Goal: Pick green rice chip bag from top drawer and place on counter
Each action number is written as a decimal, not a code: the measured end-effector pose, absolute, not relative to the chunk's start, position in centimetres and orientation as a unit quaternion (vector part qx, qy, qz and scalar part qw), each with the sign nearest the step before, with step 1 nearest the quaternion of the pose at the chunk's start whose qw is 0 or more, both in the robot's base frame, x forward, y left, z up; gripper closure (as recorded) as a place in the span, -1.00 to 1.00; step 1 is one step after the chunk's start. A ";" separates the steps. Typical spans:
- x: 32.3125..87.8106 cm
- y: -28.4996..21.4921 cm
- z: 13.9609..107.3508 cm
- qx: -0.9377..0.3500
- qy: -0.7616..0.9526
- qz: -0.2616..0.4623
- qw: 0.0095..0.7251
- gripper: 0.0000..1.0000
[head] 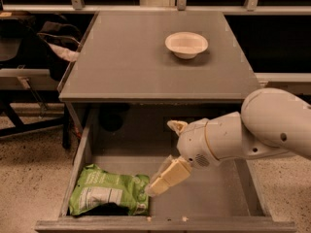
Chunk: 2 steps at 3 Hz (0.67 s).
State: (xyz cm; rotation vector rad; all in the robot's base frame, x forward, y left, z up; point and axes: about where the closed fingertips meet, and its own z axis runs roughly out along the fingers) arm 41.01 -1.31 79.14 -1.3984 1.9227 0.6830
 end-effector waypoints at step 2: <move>41.1 -1.2 78.8 -0.526 0.738 0.257 0.336 -1.00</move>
Offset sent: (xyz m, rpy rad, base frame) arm 0.0035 -0.0009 -0.0108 0.0206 -0.0134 -0.0565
